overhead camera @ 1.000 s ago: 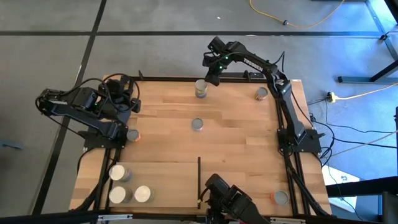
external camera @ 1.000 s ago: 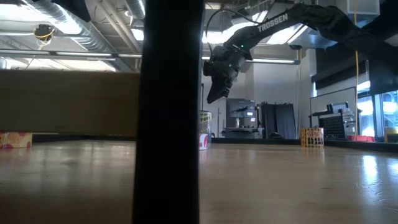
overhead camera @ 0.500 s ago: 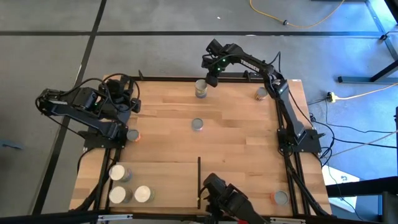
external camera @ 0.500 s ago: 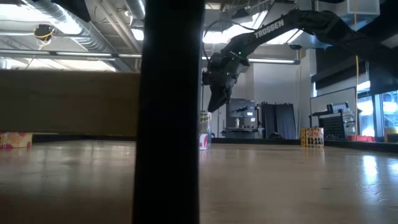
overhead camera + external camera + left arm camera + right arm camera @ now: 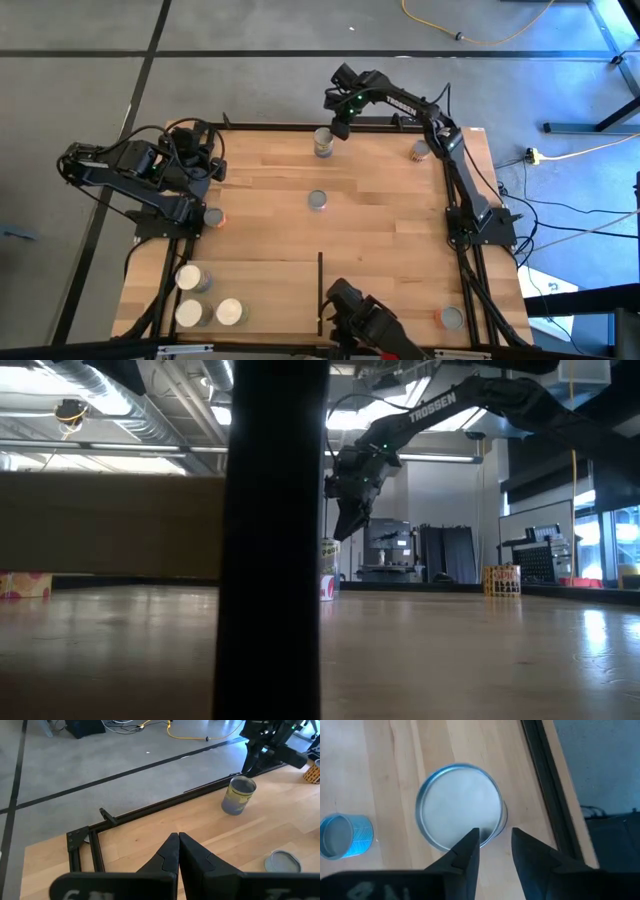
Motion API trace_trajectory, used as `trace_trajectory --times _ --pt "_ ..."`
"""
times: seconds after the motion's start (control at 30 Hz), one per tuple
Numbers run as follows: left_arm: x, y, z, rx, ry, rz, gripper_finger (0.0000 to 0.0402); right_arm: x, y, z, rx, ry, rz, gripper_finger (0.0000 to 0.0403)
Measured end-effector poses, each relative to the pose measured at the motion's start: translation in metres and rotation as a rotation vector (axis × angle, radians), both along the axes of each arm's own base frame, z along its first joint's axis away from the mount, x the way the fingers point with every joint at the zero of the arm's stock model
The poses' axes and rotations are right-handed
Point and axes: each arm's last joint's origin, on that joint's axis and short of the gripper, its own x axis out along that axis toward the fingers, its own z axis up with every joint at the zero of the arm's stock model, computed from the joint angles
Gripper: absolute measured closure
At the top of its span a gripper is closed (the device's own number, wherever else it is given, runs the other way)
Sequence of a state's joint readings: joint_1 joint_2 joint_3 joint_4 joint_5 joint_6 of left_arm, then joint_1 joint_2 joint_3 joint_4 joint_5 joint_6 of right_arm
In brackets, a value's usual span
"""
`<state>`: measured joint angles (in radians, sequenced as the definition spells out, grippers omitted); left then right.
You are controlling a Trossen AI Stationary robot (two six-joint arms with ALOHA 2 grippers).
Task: Pick and place cans onto a shelf
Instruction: Put the canned peas on the shelf
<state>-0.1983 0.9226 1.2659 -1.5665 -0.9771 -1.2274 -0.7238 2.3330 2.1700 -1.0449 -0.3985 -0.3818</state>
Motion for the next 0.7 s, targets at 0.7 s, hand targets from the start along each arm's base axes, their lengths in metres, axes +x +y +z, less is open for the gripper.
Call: trace_trajectory --times 0.7 --pt "0.001 0.0 0.0 -0.003 -0.007 -0.001 0.04 0.005 -0.003 -0.018 0.075 0.009 -0.045 0.0288"
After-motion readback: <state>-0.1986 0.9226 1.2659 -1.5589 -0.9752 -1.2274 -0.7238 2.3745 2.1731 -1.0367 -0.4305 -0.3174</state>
